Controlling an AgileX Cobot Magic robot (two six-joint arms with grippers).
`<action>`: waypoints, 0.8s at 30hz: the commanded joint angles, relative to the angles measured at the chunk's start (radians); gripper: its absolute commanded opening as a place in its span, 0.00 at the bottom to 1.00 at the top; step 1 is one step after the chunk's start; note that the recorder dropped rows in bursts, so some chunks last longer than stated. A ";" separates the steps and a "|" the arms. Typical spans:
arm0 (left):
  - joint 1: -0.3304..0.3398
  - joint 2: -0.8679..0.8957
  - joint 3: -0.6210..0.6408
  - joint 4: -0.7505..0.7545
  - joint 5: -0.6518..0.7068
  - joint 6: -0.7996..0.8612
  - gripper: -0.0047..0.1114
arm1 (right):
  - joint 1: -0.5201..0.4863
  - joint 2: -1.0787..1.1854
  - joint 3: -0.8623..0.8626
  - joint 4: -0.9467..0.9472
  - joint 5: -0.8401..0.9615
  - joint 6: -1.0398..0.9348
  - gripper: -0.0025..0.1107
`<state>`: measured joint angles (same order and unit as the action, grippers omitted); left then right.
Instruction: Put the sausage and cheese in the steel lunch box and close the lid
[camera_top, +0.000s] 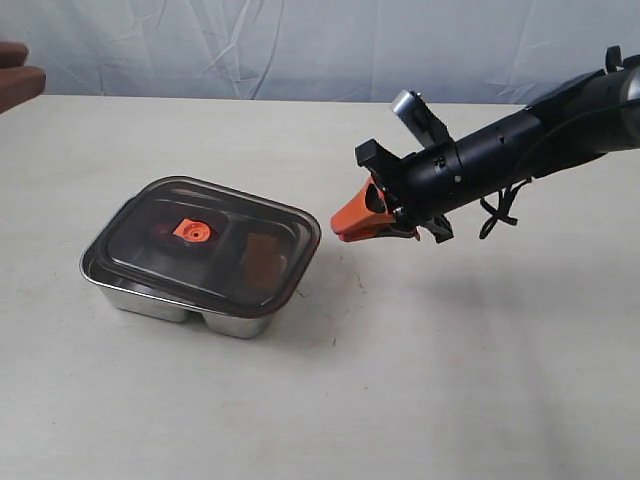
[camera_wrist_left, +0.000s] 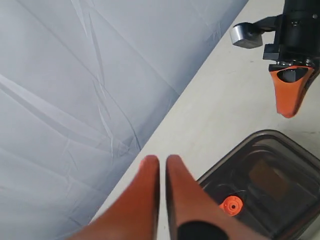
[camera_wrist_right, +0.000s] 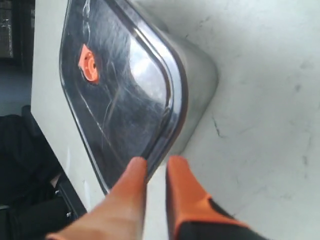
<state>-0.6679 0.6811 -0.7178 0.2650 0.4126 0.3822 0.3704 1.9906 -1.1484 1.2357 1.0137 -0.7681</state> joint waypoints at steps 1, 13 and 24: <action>-0.002 -0.004 0.020 0.011 0.027 -0.016 0.04 | -0.006 -0.010 -0.002 -0.023 -0.087 0.045 0.02; -0.002 0.154 0.020 0.023 0.291 -0.284 0.04 | 0.080 -0.010 -0.002 -0.176 -0.265 0.268 0.02; -0.002 0.303 0.020 -0.018 0.411 -0.297 0.04 | 0.159 -0.010 -0.002 -0.178 -0.354 0.326 0.02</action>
<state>-0.6679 0.9744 -0.7003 0.2587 0.8273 0.0961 0.5256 1.9905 -1.1484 1.0623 0.6728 -0.4456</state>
